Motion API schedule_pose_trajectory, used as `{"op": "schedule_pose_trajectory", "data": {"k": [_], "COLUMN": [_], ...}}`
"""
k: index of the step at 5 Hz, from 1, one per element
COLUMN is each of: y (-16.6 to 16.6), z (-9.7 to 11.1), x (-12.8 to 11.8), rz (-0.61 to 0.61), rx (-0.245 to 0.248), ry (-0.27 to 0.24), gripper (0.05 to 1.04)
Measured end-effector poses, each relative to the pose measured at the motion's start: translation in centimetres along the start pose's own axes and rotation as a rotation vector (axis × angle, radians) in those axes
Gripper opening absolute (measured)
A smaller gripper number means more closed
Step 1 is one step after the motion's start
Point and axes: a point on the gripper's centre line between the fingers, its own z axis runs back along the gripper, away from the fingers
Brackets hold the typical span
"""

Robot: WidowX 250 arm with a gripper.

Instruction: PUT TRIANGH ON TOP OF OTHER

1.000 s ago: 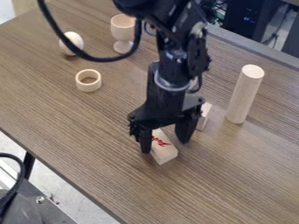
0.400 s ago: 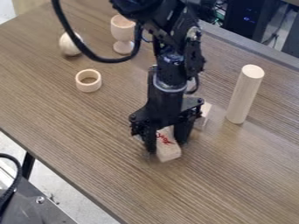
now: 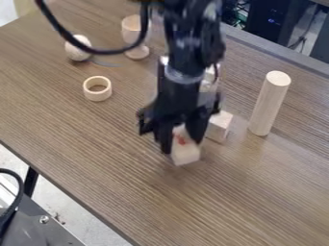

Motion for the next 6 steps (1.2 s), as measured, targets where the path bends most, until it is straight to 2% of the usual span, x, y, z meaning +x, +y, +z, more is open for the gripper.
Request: {"op": "schedule_pose_trajectory", "data": {"k": [1, 2, 3, 4, 6], "y": [-1.8, -4.6, -6.4, -7.9, -7.7], "z": [3.2, 5.3, 5.0, 4.2, 4.0], "x": [0.1, 0.9, 1.9, 4.0, 8.4], "rz": [0.050, 0.129, 0.233, 0.403, 0.711], "rx": [-0.065, -0.120, -0.105, -0.115, -0.167], "ry": [-0.017, -0.022, -0.014, -0.003, 0.014], "gripper": [0.556, 0.556, 0.556, 0.556, 0.556]}}
